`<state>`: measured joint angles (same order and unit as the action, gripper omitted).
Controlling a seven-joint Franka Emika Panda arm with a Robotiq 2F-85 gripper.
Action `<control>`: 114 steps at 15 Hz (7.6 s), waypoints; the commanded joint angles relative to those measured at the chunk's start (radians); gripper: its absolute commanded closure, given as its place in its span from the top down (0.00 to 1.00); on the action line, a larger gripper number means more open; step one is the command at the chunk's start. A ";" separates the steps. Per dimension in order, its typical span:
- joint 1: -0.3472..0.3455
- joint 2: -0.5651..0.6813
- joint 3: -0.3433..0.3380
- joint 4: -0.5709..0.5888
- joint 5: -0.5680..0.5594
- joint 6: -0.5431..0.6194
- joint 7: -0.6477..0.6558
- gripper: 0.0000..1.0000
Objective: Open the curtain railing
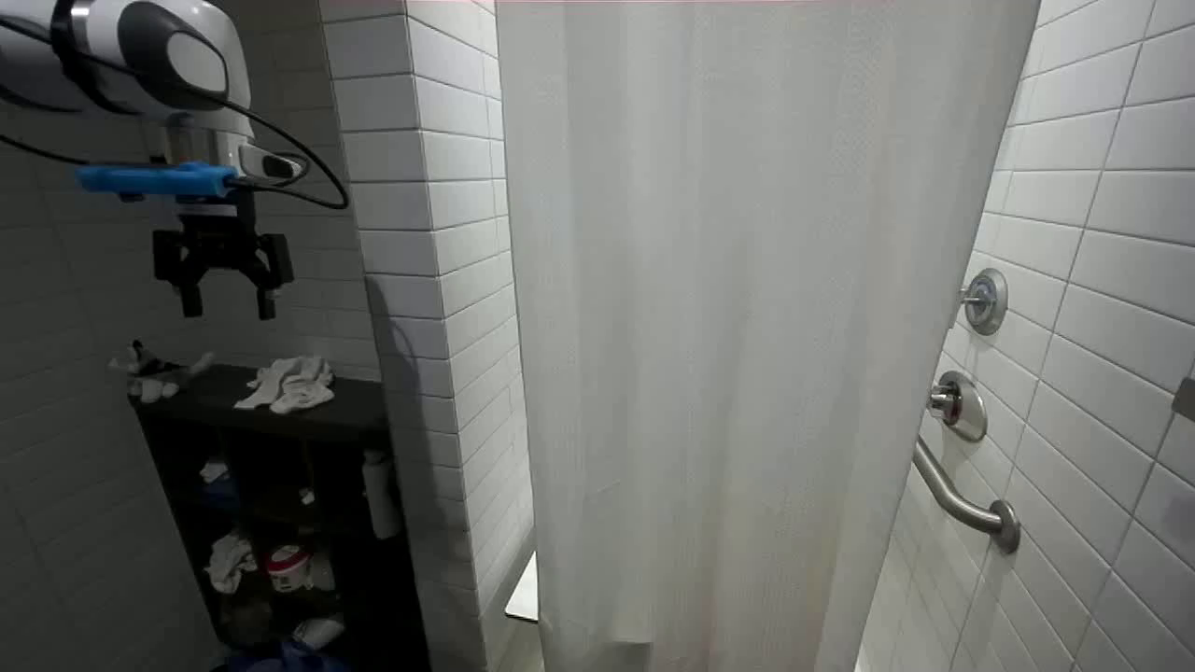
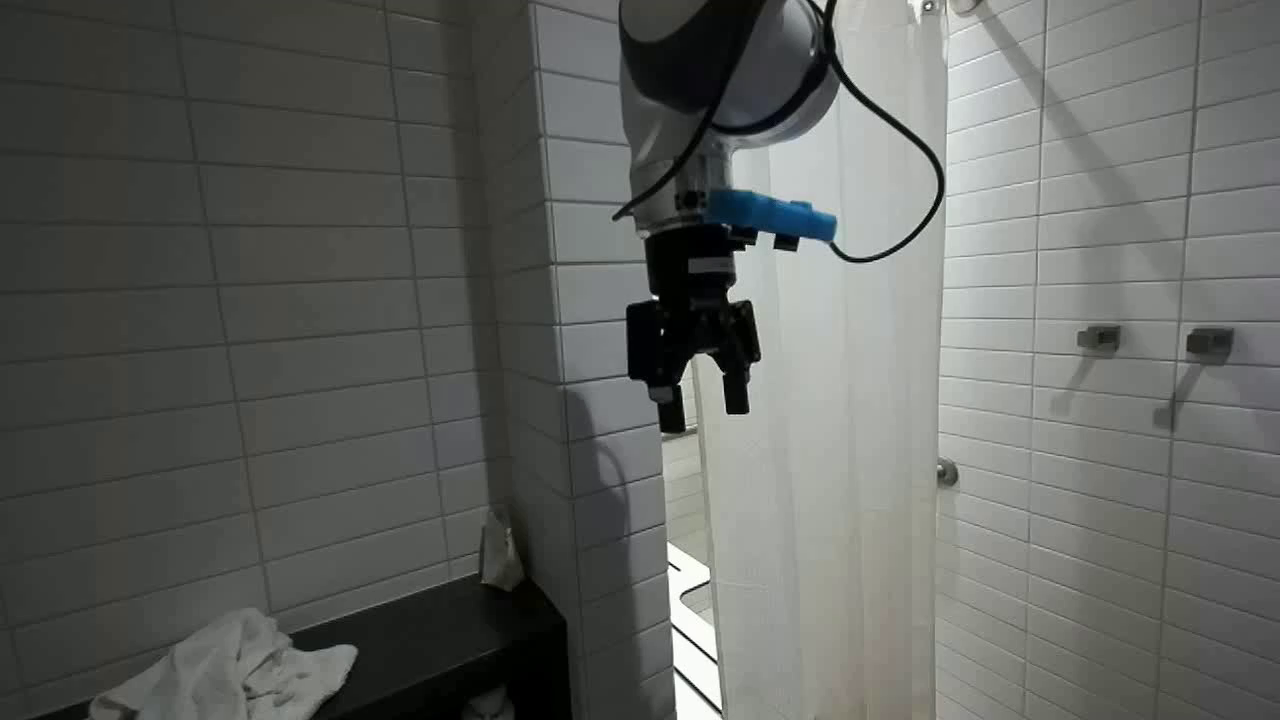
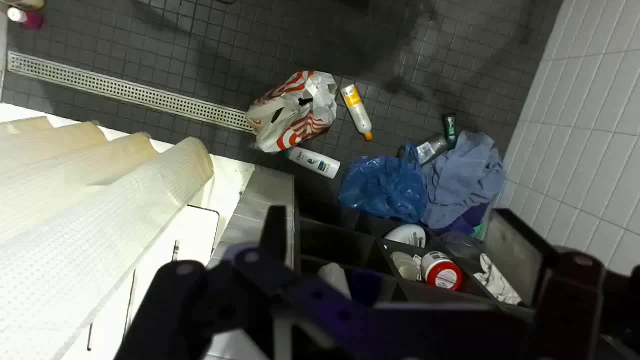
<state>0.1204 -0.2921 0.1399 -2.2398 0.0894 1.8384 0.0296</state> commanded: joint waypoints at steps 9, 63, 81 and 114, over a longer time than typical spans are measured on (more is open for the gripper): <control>0.004 0.001 -0.003 0.002 -0.001 -0.002 0.001 1.00; -0.365 -0.082 0.048 0.024 -0.451 0.531 1.104 1.00; -0.302 0.089 -0.052 0.281 -0.523 0.440 1.000 1.00; -0.229 0.212 -0.161 0.544 -0.564 0.377 0.462 1.00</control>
<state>-0.1109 -0.1050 -0.0063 -1.7518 -0.5074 2.2227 0.5571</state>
